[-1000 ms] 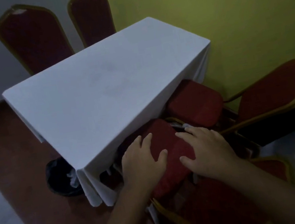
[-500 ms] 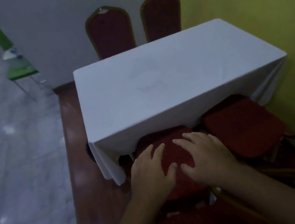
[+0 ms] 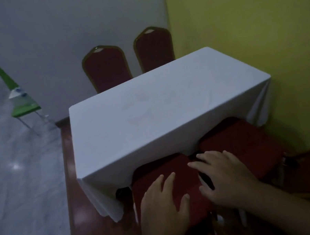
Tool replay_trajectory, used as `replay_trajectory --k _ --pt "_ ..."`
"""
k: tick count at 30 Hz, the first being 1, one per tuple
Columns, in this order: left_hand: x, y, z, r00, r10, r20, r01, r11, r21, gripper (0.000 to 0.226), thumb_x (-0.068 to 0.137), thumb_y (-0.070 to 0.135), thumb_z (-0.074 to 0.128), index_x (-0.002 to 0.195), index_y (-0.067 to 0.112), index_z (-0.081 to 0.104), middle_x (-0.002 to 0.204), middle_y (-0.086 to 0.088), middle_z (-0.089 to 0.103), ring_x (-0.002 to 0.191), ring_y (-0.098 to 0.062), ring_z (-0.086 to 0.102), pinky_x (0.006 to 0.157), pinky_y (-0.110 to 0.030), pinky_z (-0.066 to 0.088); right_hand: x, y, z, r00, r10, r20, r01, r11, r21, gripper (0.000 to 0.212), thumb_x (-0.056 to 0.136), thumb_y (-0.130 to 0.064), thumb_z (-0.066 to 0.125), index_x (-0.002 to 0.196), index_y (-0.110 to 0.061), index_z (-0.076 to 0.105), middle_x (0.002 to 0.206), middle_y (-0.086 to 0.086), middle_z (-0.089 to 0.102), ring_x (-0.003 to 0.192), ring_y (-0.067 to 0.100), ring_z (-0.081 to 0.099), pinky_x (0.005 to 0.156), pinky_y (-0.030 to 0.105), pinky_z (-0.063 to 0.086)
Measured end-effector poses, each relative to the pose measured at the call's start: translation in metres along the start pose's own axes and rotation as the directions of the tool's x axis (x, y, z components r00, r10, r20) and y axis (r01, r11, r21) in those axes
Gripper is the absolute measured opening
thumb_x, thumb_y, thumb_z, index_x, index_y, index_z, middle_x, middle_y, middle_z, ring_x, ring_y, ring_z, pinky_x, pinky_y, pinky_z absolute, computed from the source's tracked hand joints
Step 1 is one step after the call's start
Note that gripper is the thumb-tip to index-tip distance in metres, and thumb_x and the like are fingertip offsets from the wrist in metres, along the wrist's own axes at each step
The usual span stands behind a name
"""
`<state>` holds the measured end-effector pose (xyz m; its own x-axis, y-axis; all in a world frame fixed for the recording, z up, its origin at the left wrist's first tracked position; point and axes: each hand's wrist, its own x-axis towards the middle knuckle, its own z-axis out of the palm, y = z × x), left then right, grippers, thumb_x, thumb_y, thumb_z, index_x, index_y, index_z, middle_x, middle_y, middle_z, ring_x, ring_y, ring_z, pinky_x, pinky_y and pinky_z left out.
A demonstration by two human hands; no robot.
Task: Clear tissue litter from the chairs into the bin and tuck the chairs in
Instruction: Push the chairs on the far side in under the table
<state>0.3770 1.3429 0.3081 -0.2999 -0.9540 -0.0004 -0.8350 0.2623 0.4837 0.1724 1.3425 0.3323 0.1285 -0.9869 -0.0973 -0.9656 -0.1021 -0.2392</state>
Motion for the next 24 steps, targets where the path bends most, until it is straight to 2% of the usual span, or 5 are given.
replay_trajectory --k 7,11,14,19,24 --pt "0.046 0.137 0.115 0.999 0.004 0.033 -0.004 1.0 0.001 0.067 0.08 0.06 0.048 0.14 0.032 0.05 0.142 0.003 0.054 0.131 -0.018 0.051 0.105 -0.039 0.043 -0.011 0.189 -0.018 0.999 -0.032 -0.018 0.031 0.998 -0.058 0.063 0.076 -0.059 0.047 0.136 -0.039 0.051 0.141 -0.007 0.052 0.135 0.018 0.041 0.11 0.053 0.032" --pt "0.071 0.24 0.178 0.986 0.059 0.155 -0.047 0.996 -0.077 0.073 0.084 0.065 0.035 0.149 0.032 0.038 0.152 0.007 0.041 0.14 -0.012 0.037 0.114 -0.034 0.033 -0.046 0.308 -0.035 0.993 -0.078 0.089 0.088 0.99 -0.113 0.061 0.078 -0.063 0.051 0.133 -0.037 0.053 0.137 -0.008 0.054 0.132 0.017 0.044 0.108 0.052 0.036" --pt "0.083 0.307 0.221 0.975 0.088 0.205 -0.055 0.986 -0.16 0.069 0.089 0.068 0.04 0.149 0.033 0.035 0.15 0.012 0.042 0.137 -0.01 0.04 0.112 -0.032 0.035 -0.075 0.382 -0.044 0.987 -0.091 0.13 0.107 0.987 -0.12 0.056 0.082 -0.068 0.048 0.126 -0.036 0.059 0.127 -0.011 0.059 0.122 0.014 0.05 0.1 0.045 0.042" --pt "0.074 0.382 0.286 0.942 0.203 0.268 -0.115 0.943 -0.311 0.074 0.089 0.072 0.042 0.15 0.032 0.03 0.144 0.012 0.048 0.129 -0.008 0.047 0.106 -0.034 0.041 -0.113 0.468 -0.052 0.966 -0.165 0.202 0.171 0.985 -0.016 0.047 0.087 -0.071 0.043 0.108 -0.034 0.062 0.104 -0.015 0.057 0.098 0.011 0.053 0.079 0.038 0.044" --pt "0.074 0.427 0.314 0.849 0.312 0.427 -0.192 0.934 -0.301 0.059 0.091 0.066 0.046 0.138 0.032 0.036 0.131 0.005 0.049 0.115 -0.018 0.052 0.088 -0.039 0.048 -0.145 0.516 -0.059 0.915 -0.317 0.251 0.323 0.946 0.016 0.047 0.084 -0.073 0.052 0.101 -0.031 0.064 0.096 -0.012 0.056 0.085 0.011 0.048 0.067 0.037 0.04"
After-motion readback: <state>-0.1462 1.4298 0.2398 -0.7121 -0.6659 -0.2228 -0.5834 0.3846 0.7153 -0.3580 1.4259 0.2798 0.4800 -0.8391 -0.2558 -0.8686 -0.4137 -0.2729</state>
